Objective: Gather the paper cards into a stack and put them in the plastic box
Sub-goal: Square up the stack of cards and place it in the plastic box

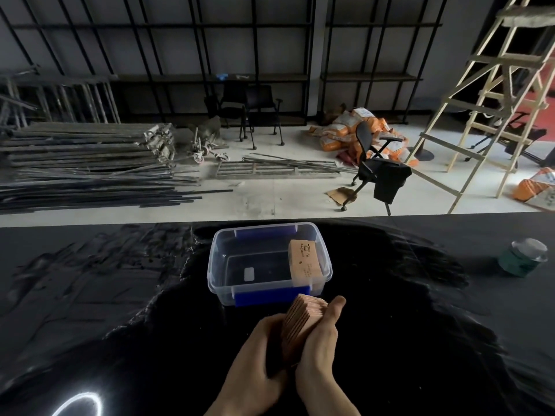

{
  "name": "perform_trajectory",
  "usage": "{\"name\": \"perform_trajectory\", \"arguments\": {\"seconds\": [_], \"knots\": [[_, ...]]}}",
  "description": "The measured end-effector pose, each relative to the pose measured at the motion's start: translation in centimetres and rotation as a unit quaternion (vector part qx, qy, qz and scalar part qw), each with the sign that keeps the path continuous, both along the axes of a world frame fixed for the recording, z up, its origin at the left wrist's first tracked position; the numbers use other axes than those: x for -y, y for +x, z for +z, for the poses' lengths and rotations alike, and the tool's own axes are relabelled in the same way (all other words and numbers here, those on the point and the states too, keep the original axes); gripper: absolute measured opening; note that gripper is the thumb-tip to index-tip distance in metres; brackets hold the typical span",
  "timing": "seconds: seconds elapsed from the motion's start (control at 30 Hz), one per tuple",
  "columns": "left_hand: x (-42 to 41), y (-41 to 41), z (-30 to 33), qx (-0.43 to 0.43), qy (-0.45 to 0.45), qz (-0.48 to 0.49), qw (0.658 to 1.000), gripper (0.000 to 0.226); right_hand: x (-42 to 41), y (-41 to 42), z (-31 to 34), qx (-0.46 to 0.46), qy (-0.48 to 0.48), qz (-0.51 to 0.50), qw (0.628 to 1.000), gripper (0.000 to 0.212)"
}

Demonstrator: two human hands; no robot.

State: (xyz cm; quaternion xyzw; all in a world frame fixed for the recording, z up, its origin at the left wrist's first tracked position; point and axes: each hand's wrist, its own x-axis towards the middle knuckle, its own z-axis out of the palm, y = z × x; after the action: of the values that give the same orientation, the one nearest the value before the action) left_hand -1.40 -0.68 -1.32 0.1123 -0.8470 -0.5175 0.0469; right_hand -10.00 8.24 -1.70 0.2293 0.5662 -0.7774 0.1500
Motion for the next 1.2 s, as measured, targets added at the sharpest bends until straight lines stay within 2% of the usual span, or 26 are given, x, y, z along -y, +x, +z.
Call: {"name": "perform_trajectory", "arguments": {"seconds": [0.07,0.13,0.23,0.3,0.37,0.43,0.5,0.57,0.63,0.7,0.77,0.9,1.0,1.1,1.2], "knots": [[0.1,-0.1,0.7,-0.041,-0.068,0.018,0.997,0.062,-0.2,0.1,0.8,0.027,-0.028,0.009,0.999,0.082],[0.8,-0.2,1.5,-0.031,-0.093,0.030,0.995,0.057,-0.8,0.3,1.0,0.009,-0.010,0.033,0.999,0.070],[2.6,0.1,2.6,0.009,-0.151,-0.025,0.988,0.056,-2.5,-0.1,0.6,-0.149,0.071,0.050,0.985,0.056],[3.4,0.0,3.1,0.044,-0.185,-0.060,0.980,0.056,-3.0,-0.2,0.8,-0.237,0.101,0.097,0.961,0.038],[3.6,-0.5,3.3,0.077,-0.237,-0.081,0.965,0.054,-2.4,0.1,0.4,-0.269,0.136,0.154,0.941,0.018],[3.6,-0.9,2.9,0.093,-0.258,-0.086,0.958,0.059,-1.9,0.4,-0.5,-0.275,0.197,0.169,0.926,0.014],[3.7,-0.8,2.1,0.096,-0.229,-0.079,0.966,0.067,-1.9,0.4,-1.4,-0.248,0.218,0.147,0.932,0.014],[3.6,0.0,0.8,0.089,-0.159,-0.047,0.982,0.072,-2.0,0.4,-1.9,-0.227,0.208,0.143,0.941,0.018],[3.0,0.8,-0.4,0.047,-0.009,0.025,0.999,0.073,-1.8,0.5,-2.0,-0.234,0.203,0.151,0.939,0.023],[1.4,0.5,-0.8,0.002,0.179,0.130,0.975,0.061,-1.5,0.6,-2.1,-0.236,0.203,0.143,0.940,0.025],[-0.4,-0.5,-0.6,-0.030,0.262,0.238,0.935,0.044,-1.2,0.7,-2.2,-0.233,0.205,0.129,0.942,0.027],[-1.5,-2.5,0.3,-0.074,0.257,0.357,0.895,0.031,-1.2,0.6,-1.5,-0.226,0.200,0.135,0.944,0.031],[-0.9,-2.9,-0.5,-0.074,0.238,0.368,0.896,0.034,-1.3,0.5,-1.4,-0.252,0.209,0.152,0.932,0.029],[-0.4,-2.7,-1.4,-0.069,0.199,0.352,0.912,0.034,-1.0,0.6,-2.0,-0.274,0.256,0.158,0.914,0.026],[-0.3,-3.0,-1.2,-0.085,0.222,0.363,0.901,0.033,-0.8,0.3,-1.7,-0.258,0.243,0.153,0.922,0.026]]}}
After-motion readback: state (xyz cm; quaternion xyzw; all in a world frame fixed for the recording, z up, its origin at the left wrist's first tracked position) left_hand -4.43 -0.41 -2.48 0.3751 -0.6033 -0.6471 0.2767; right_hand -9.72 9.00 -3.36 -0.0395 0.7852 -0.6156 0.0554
